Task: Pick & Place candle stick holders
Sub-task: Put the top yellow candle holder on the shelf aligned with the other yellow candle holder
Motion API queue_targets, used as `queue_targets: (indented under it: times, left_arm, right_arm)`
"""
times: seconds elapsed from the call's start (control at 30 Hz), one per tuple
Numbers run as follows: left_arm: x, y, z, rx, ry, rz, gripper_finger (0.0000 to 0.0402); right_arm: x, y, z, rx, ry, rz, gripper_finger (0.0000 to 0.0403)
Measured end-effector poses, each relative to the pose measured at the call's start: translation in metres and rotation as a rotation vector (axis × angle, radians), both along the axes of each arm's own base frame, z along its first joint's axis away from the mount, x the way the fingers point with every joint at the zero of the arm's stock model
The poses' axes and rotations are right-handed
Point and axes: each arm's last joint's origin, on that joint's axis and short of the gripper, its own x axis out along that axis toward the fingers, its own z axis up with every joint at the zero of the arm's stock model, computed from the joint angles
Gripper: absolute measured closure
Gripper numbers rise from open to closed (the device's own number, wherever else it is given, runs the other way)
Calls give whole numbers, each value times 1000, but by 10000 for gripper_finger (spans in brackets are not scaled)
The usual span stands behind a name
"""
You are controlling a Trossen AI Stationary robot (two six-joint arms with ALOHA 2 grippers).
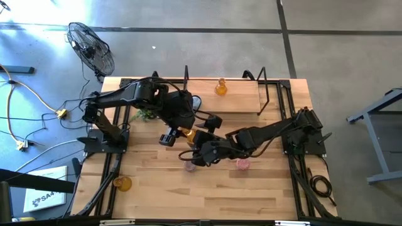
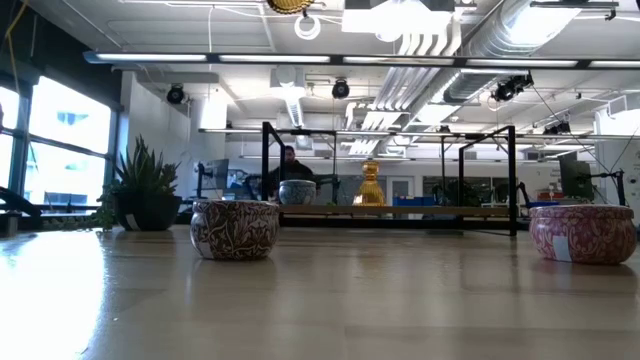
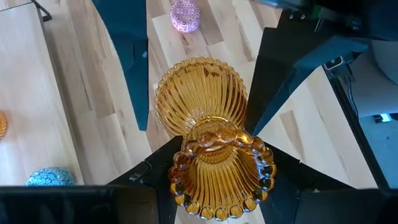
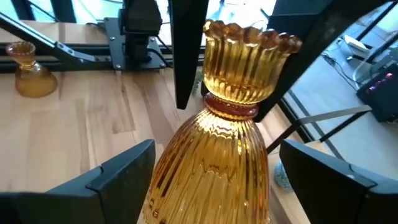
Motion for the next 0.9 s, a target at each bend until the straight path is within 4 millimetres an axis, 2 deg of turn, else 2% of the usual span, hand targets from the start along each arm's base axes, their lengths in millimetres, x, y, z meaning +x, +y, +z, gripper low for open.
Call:
queue_targets:
  times: [0.33,0.53,0.9]
  left_arm:
    - [1,-1,1,-17,-18,-10,242]
    - [1,0,1,-9,-18,-4,245]
    - [1,0,1,-9,-18,-5,241]
  right_arm:
    - [8,-19,-1,122,11,78,72]
    - [9,-26,-2,142,27,75,132]
    - [8,-27,-3,107,54,81,134]
